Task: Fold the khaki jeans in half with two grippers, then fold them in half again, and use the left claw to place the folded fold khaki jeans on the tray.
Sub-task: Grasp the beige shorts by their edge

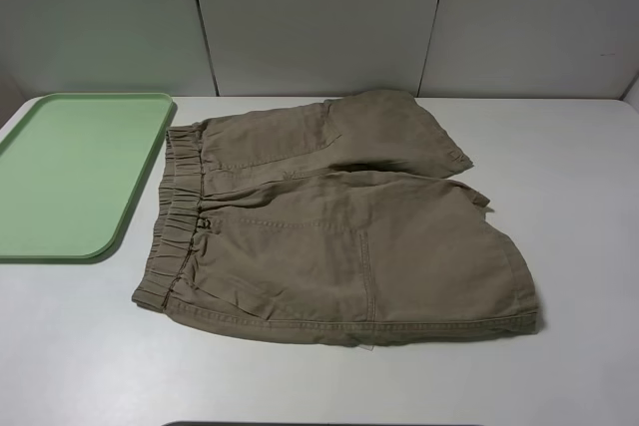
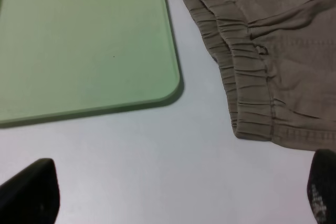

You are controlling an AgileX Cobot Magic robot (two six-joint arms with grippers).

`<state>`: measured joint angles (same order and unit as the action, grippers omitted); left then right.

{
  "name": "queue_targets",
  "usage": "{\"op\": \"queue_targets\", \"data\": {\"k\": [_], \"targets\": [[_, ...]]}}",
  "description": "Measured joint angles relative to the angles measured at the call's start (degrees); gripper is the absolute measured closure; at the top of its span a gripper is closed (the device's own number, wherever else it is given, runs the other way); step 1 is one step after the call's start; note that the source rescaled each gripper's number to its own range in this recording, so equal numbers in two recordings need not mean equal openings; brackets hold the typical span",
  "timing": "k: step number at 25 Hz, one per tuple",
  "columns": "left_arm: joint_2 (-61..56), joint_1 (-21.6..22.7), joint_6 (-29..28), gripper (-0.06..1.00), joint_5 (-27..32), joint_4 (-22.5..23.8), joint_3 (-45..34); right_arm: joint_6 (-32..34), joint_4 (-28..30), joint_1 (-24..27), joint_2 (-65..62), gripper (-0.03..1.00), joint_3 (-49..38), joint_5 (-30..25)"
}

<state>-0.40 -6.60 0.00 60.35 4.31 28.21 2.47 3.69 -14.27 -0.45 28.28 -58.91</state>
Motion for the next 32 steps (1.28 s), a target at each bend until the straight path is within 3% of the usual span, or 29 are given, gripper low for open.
{"op": "queue_targets", "data": {"k": [32], "targets": [[0.0, 0.0, 0.0, -0.05, 0.0, 0.0, 0.0, 0.0, 0.0, 0.0, 0.0, -0.03, 0.0, 0.0]]}}
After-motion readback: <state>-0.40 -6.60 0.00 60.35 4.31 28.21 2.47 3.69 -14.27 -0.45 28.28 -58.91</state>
